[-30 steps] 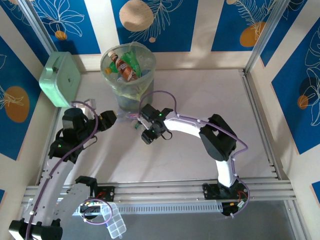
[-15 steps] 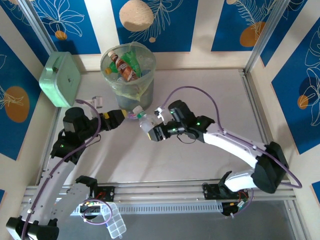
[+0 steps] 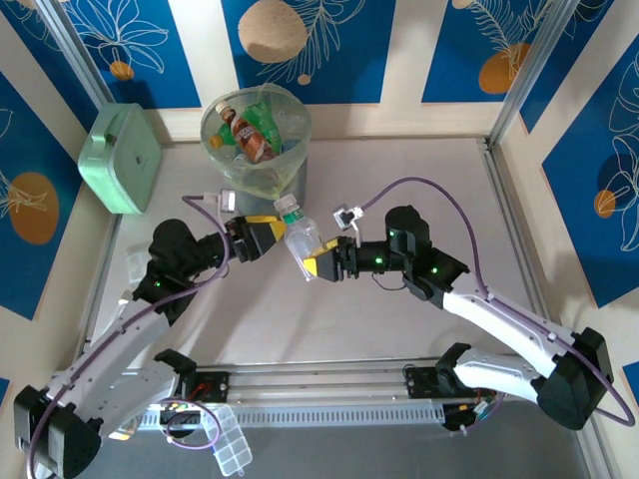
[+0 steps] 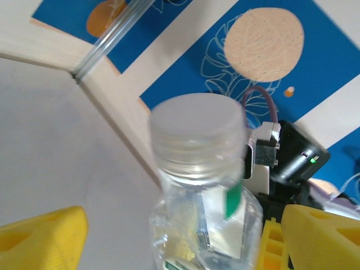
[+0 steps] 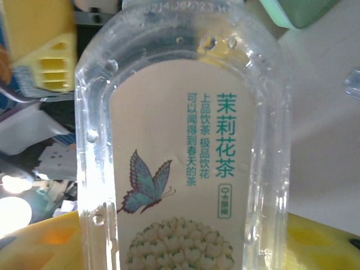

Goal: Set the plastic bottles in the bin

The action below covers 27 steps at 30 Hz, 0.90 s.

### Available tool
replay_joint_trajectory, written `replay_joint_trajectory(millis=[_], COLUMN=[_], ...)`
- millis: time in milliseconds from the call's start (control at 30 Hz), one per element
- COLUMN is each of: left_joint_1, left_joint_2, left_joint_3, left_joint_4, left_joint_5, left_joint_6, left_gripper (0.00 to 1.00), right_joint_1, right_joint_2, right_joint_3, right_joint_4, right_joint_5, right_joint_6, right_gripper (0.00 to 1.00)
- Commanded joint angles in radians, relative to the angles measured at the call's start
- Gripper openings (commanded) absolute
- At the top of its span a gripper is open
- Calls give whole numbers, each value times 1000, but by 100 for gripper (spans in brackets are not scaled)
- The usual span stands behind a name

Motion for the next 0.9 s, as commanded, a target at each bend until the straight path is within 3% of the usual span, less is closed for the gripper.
replay_joint_trajectory(millis=[0, 233, 633, 867], left_joint_1=[-13, -57, -94, -82], left_joint_2=[23, 94, 155, 133], left_joint_3=[-16, -7, 28, 113], left_joint_4=[256, 459, 471, 294], left_joint_5=[52, 108, 125, 73], left_joint_6=[-91, -147, -118, -36], left_gripper=[86, 79, 30, 26], right_joint_1=[-4, -2, -21, -32], right_joint_2=[-28, -48, -61, -108], right_joint_3=[-23, -41, -56, -45], right_joint_4=[84, 101, 101, 25], right_joint_5=[-74, -116, -121, -45], right_joint_6=[51, 69, 75, 46], right_gripper=[59, 59, 60, 95])
